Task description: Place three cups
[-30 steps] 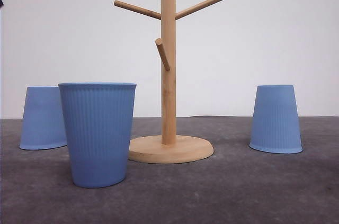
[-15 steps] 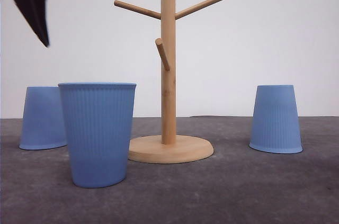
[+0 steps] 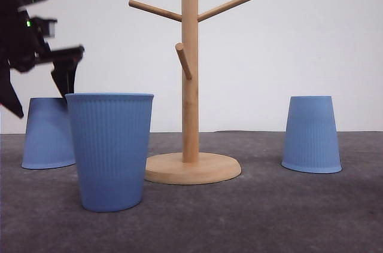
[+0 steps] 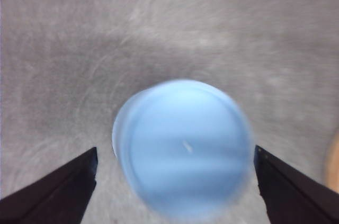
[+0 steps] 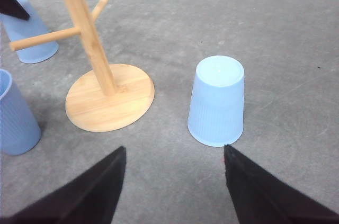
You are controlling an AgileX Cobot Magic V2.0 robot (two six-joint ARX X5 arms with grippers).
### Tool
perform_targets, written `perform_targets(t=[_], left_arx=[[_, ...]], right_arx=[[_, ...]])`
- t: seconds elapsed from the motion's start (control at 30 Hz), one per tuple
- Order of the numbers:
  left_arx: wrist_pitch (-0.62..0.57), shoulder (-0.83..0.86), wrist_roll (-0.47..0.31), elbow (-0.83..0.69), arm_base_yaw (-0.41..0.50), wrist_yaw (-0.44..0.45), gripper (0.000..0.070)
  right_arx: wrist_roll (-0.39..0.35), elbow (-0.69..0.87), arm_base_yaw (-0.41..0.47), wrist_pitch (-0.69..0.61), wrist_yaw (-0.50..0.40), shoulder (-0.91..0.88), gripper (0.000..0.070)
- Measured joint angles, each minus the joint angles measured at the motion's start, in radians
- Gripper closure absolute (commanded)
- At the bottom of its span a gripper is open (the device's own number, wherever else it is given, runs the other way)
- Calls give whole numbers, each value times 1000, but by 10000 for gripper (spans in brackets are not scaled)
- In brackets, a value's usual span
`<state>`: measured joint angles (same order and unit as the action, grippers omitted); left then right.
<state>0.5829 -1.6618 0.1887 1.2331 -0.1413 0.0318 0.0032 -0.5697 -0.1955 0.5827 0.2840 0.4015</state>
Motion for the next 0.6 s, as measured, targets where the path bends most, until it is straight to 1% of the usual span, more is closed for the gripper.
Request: perform_targets(t=[0.13,0.3,0.5,0.57,0.6], left_arx=[[-42,-19,-6,0,-1,0,153],[-49,-19,-6,0,-1,0,267],[-49,-19,-15,4,0,0,273],[-48,-19,-17,4,0,4,293],[-47,-19,-18,4,0,7,319]], right_arx=[[0,0,0,0,0,0,328],[0,0,0,0,0,0,328],[0,0,0,0,0,0,328],[0,0,0,0,0,0,328],[0,0,0,0,0,0,328]])
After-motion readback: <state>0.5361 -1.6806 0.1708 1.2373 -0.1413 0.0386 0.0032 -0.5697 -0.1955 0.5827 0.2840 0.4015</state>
